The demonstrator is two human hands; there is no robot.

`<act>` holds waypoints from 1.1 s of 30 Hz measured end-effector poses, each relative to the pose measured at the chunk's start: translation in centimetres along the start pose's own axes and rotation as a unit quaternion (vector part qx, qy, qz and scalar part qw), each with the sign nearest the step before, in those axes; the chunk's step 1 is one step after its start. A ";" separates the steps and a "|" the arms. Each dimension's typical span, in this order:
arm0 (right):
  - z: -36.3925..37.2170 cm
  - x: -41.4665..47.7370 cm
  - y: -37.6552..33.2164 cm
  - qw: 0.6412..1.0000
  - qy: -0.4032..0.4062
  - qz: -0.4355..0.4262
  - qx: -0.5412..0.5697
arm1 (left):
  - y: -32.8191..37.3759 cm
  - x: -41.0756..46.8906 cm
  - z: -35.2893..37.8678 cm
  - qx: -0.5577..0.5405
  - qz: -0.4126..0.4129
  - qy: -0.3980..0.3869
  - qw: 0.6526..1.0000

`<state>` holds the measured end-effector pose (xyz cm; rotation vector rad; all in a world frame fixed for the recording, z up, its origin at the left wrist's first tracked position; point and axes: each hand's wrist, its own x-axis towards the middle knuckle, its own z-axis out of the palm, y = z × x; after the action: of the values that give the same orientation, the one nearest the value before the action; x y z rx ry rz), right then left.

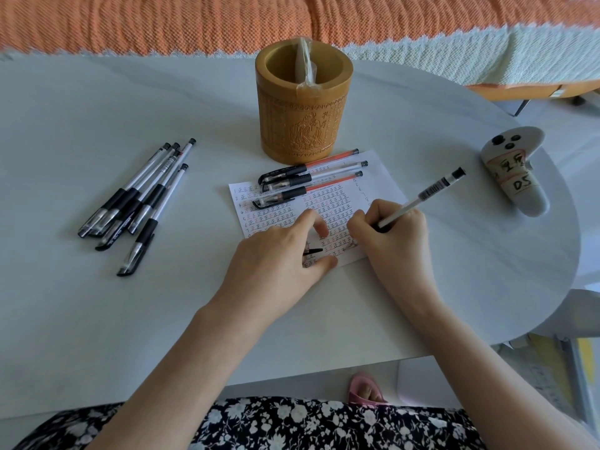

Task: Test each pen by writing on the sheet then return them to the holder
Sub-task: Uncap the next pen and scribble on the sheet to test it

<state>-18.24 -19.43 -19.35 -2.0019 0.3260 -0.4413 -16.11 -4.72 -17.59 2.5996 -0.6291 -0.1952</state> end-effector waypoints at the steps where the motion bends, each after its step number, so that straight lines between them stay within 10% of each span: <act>1: 0.0 0.0 0.0 1.000 -0.002 0.000 0.000 | 0.0 0.0 0.0 0.000 0.001 0.000 1.000; 33: -0.1 0.1 -0.2 1.000 -0.005 0.002 0.002 | -0.1 0.0 0.0 -0.008 -0.001 -0.002 1.000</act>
<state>-18.17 -19.45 -19.16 -1.9986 0.3222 -0.4305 -16.07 -4.66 -17.60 2.5849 -0.6255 -0.2063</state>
